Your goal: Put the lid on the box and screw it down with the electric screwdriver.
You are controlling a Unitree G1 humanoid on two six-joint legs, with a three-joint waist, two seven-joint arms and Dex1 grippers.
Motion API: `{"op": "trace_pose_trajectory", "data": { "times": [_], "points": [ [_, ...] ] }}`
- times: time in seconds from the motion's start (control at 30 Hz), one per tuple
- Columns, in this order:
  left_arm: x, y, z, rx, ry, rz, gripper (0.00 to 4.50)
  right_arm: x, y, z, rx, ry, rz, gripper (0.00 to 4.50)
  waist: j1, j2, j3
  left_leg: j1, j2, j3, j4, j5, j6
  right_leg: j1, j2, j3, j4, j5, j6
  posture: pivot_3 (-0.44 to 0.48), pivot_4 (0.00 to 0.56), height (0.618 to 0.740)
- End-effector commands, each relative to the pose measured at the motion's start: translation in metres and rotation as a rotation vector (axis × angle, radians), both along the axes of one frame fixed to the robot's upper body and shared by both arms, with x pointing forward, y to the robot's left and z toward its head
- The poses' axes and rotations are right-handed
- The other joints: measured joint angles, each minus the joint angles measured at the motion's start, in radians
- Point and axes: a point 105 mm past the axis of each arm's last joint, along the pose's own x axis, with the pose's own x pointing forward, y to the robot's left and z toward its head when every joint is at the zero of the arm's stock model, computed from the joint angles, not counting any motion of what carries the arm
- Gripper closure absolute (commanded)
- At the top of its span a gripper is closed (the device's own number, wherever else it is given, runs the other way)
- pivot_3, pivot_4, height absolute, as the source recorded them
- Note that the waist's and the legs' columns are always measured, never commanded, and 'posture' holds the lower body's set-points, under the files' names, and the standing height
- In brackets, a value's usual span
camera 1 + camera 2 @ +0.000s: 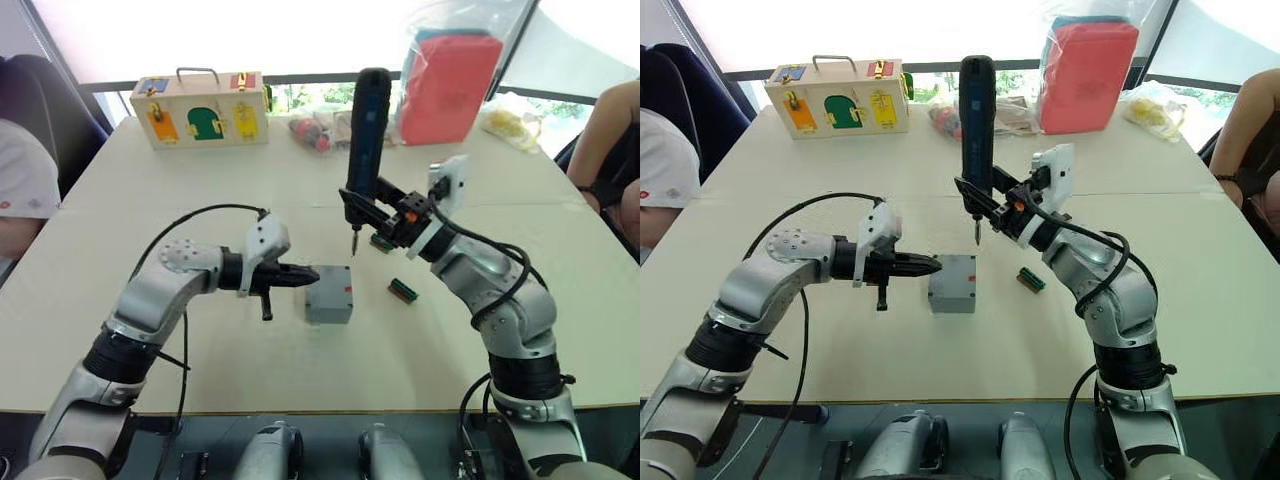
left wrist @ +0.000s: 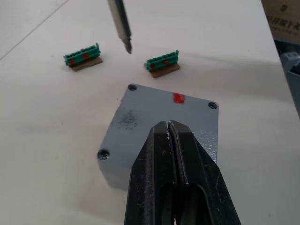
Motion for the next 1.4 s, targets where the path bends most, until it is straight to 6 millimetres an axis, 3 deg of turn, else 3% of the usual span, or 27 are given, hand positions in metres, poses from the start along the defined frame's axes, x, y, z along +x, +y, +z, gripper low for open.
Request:
{"op": "trace_pose_trajectory", "data": {
  "times": [0.03,0.4,0.93,1.23,1.4],
  "points": [
    [0.001,-0.005,0.001,0.032,-0.053,-0.014,4.50,-0.007,0.005,0.009,0.017,-0.083,0.011,2.72,0.000,0.000,0.000,0.000,0.000,0.000,0.000,0.000,0.000,0.000,0.000,0.000,0.000,0.000,0.000,0.000,0.150,0.740],
    [0.002,-0.012,-0.009,0.055,-0.045,-0.020,4.50,-0.009,0.017,-0.003,0.035,-0.072,0.010,2.72,0.002,0.000,0.000,0.000,0.000,0.000,0.000,0.000,-0.001,0.000,0.000,0.000,0.000,0.000,0.000,0.000,0.150,0.740],
    [0.005,-0.013,-0.020,0.114,-0.052,-0.026,4.50,0.001,0.007,-0.017,-0.004,-0.066,-0.047,2.72,0.002,0.000,0.000,0.000,0.000,0.000,0.000,0.000,-0.001,0.000,0.000,0.000,0.001,0.000,0.000,0.000,0.150,0.740],
    [0.005,-0.010,-0.033,0.170,-0.042,-0.034,4.50,-0.003,0.011,-0.035,-0.013,-0.029,-0.050,2.72,0.002,-0.001,-0.001,0.003,0.000,0.000,0.000,0.000,-0.001,0.003,0.000,0.000,0.001,0.000,0.000,0.000,0.150,0.740],
    [0.004,-0.008,-0.037,0.182,-0.037,-0.035,4.50,0.001,-0.001,-0.052,0.041,0.034,-0.114,2.72,0.002,-0.003,-0.003,0.007,0.000,0.000,-0.001,0.000,0.000,0.006,0.000,0.000,0.000,0.000,0.000,0.000,0.150,0.740]
  ]
}}
